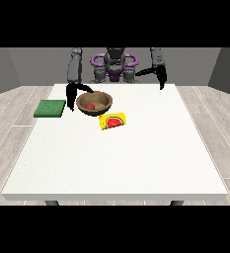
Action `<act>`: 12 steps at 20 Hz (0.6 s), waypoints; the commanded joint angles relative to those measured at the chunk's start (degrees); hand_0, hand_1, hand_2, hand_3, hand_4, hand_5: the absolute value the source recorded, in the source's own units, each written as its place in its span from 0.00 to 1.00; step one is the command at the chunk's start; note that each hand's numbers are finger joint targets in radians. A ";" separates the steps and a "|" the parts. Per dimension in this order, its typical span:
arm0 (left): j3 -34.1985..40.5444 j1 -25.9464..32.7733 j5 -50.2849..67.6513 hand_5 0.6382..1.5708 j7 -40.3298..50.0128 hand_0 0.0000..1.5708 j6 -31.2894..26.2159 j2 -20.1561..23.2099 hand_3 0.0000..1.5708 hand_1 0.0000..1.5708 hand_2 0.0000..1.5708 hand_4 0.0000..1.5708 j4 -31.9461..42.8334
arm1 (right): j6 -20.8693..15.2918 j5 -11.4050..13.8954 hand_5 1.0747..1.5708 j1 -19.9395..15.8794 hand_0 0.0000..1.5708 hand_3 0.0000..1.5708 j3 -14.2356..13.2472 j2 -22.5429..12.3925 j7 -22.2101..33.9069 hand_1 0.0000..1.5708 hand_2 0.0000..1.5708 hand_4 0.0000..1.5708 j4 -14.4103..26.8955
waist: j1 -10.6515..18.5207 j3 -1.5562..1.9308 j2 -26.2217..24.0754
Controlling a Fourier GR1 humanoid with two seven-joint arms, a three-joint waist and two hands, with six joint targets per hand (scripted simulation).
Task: Pick the cup and pour the ball into the bowl, then pick the bowl and place it on the pad
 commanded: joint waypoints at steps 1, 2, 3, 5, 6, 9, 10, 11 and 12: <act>0.42 -0.01 -0.28 0.99 0.89 0.00 0.38 -0.09 0.00 0.00 0.00 0.00 -3.14 | 2.84 -1.92 0.98 -4.11 0.00 0.00 -2.31 -3.57 -3.63 0.00 0.00 0.12 7.74 | 0.77 0.03 2.58; 1.79 1.72 0.91 0.99 -0.74 0.00 -2.45 2.11 0.00 0.00 0.00 0.00 -2.60 | -0.32 -0.73 0.98 -3.42 0.00 0.00 -0.41 -0.73 -2.66 0.00 0.00 0.13 7.43 | 0.18 0.01 0.40; 2.96 1.59 0.90 0.99 -3.13 0.00 -1.59 2.22 0.00 0.00 0.00 0.00 -0.60 | 2.18 -0.71 0.98 -2.08 0.00 0.00 -0.38 -1.87 -5.44 0.00 0.00 0.10 7.50 | -1.32 0.01 2.40; 3.13 2.31 1.00 0.99 -2.00 0.00 -1.71 1.39 0.00 0.00 0.00 0.00 -0.22 | -1.02 0.16 0.99 -4.10 0.00 0.00 1.55 -0.37 -1.95 0.00 0.00 0.06 8.77 | -2.18 0.00 -0.53; 1.67 2.05 -0.71 0.99 -0.88 0.00 -1.17 1.26 0.00 0.00 0.00 0.00 -1.55 | -0.41 0.14 0.99 -4.66 0.00 0.00 1.43 -0.03 -4.60 0.00 0.00 0.06 10.76 | -1.36 0.01 0.47; -0.24 2.01 0.10 0.99 4.40 0.00 -3.34 1.04 0.00 0.00 0.00 0.00 -8.33 | 0.04 -0.30 0.98 -5.12 0.00 0.00 -0.39 -0.95 -9.78 0.00 0.00 0.04 15.79 | 2.26 0.04 1.52; 2.29 1.58 1.36 0.99 2.83 0.00 -4.42 2.98 0.00 0.00 0.00 0.00 -6.99 | -0.33 -1.05 0.99 -3.69 0.00 0.00 -0.40 0.78 -10.47 0.00 0.00 0.09 15.55 | 0.52 0.03 1.43; 2.50 2.20 2.36 0.99 -0.01 0.00 -6.05 3.85 0.00 0.00 0.00 0.00 -7.20 | -0.49 -4.14 1.00 -7.01 0.00 0.00 -3.78 -1.55 -5.30 0.00 0.00 0.25 15.60 | 3.09 0.03 3.72; -0.28 1.78 0.30 0.99 3.57 0.00 -3.10 0.95 0.00 0.00 0.00 0.00 -9.33 | -1.71 -4.67 0.95 -3.35 0.00 0.00 -4.79 -0.76 -2.91 0.00 0.00 0.30 18.09 | 3.31 0.09 2.80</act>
